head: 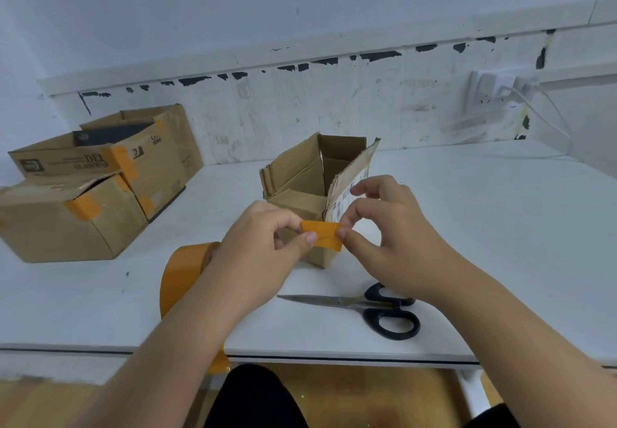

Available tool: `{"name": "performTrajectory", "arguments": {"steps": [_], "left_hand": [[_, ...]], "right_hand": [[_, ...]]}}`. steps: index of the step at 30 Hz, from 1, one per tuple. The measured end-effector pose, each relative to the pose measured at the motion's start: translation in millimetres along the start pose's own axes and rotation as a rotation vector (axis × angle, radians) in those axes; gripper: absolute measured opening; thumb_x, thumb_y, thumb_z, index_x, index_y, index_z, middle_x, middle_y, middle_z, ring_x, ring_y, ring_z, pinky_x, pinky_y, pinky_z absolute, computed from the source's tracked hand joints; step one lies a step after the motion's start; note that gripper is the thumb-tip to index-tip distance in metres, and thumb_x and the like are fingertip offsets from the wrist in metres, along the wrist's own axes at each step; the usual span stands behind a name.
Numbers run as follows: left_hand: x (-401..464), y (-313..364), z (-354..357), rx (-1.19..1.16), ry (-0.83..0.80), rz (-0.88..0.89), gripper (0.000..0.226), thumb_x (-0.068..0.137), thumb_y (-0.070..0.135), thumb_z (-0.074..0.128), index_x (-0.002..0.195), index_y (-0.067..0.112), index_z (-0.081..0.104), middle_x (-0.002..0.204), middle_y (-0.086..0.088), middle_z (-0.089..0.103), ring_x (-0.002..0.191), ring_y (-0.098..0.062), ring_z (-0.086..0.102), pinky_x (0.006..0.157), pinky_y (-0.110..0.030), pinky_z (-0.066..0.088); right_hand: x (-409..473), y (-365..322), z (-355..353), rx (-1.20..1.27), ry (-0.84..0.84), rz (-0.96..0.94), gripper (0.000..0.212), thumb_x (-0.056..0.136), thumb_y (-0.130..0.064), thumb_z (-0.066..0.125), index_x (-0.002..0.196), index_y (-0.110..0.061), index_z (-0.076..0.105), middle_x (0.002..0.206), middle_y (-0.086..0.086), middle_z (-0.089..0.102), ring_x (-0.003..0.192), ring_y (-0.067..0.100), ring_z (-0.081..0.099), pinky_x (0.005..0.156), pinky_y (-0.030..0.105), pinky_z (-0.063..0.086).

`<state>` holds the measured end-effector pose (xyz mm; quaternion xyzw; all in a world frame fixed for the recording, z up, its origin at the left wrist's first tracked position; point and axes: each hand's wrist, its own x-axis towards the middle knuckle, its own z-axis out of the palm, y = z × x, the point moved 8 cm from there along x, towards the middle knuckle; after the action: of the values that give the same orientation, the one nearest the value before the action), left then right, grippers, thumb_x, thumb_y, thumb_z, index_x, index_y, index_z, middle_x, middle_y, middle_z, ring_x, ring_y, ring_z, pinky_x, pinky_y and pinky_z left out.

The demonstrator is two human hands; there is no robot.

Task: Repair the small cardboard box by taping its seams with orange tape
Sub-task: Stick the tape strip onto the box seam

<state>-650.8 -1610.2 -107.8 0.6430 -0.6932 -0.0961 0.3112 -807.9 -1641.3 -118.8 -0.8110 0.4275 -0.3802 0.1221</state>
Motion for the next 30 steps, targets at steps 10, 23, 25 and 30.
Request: {"name": "performTrajectory", "arguments": {"steps": [10, 23, 25, 30], "left_hand": [[4, 6, 13, 0.102, 0.003, 0.084, 0.014, 0.092, 0.034, 0.054, 0.087, 0.022, 0.06, 0.144, 0.015, 0.044, 0.132, -0.011, 0.039, 0.095, -0.023, 0.029], [2, -1, 15, 0.005, 0.127, 0.098, 0.012, 0.094, 0.028, 0.053, 0.087, 0.019, 0.057, 0.136, 0.01, 0.052, 0.117, 0.001, 0.04, 0.076, -0.001, 0.022], [3, -2, 14, -0.012, 0.154, 0.105, 0.011, 0.093, 0.027, 0.054, 0.088, 0.019, 0.059, 0.132, 0.01, 0.055, 0.116, -0.001, 0.042, 0.076, -0.001, 0.022], [2, -1, 17, -0.033, 0.2, 0.121, 0.014, 0.093, 0.03, 0.053, 0.09, 0.019, 0.061, 0.127, 0.008, 0.057, 0.108, 0.004, 0.039, 0.077, -0.001, 0.024]], "right_hand": [[10, -4, 1, -0.089, 0.034, -0.187, 0.003, 0.084, -0.02, 0.064, 0.081, -0.02, 0.064, 0.155, -0.001, 0.031, 0.142, 0.019, 0.024, 0.108, 0.013, 0.011], [17, -9, 9, -0.078, 0.046, -0.238, 0.006, 0.085, -0.015, 0.063, 0.08, -0.016, 0.063, 0.157, -0.006, 0.027, 0.122, 0.013, 0.052, 0.09, 0.038, 0.049], [18, -7, 9, -0.059, 0.08, -0.231, 0.005, 0.086, -0.016, 0.063, 0.081, -0.015, 0.064, 0.157, -0.006, 0.029, 0.125, 0.011, 0.05, 0.093, 0.035, 0.048], [12, 2, 11, 0.041, 0.175, -0.19, 0.005, 0.087, -0.013, 0.065, 0.082, -0.013, 0.063, 0.149, -0.003, 0.038, 0.126, 0.009, 0.047, 0.095, 0.015, 0.039]]}}
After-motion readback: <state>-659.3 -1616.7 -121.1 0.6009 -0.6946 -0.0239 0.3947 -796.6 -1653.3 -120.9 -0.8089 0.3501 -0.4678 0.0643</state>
